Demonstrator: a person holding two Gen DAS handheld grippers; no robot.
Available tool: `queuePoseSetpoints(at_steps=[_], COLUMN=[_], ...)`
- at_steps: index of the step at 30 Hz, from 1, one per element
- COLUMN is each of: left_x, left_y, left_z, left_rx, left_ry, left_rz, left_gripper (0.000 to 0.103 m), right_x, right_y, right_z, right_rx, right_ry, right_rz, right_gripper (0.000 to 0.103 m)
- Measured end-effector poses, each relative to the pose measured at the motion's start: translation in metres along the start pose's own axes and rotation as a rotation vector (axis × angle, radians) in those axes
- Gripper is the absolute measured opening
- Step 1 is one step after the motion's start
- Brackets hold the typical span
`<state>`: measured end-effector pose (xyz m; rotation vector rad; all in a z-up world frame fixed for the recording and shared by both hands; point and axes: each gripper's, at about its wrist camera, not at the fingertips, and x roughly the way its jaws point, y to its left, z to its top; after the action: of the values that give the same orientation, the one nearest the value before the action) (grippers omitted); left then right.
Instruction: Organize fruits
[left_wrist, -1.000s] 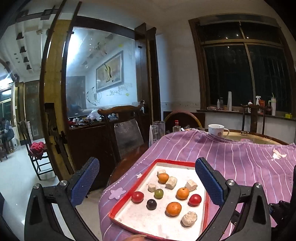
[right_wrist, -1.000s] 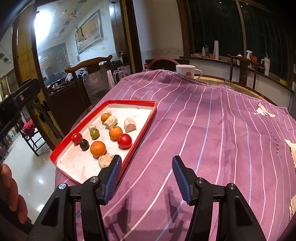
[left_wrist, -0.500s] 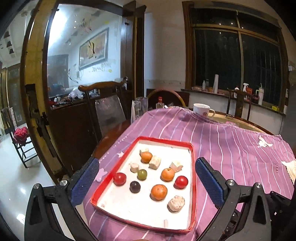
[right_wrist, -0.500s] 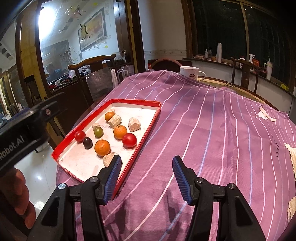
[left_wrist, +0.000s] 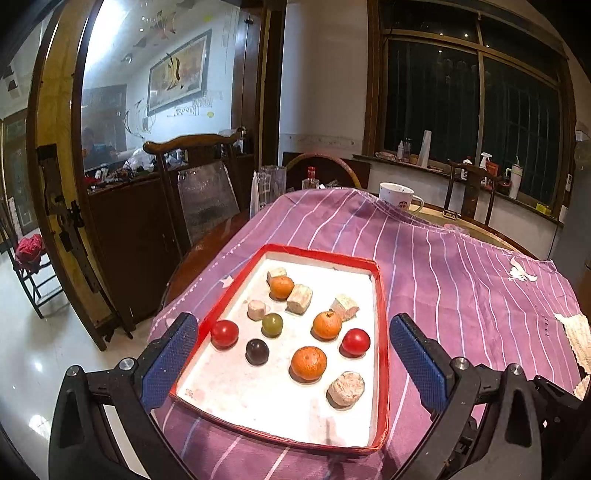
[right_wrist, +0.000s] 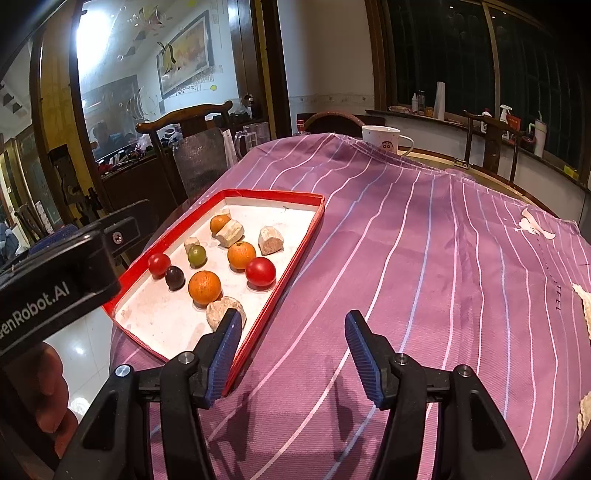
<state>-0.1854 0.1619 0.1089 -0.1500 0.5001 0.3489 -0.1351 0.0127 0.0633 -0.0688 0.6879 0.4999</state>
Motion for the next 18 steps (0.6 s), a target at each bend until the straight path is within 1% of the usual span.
queuePoseSetpoints(at_steps=[18], left_x=[0.016], left_y=[0.007], left_z=[-0.006], left_rx=[-0.041], left_ry=[0.088], left_rz=[-0.023], left_gripper=[0.103], right_x=[0.002], right_y=[0.002], right_z=[-0.003], right_rx=[-0.006], right_ry=[0.005], right_rz=[0.003], right_gripper=[0.065])
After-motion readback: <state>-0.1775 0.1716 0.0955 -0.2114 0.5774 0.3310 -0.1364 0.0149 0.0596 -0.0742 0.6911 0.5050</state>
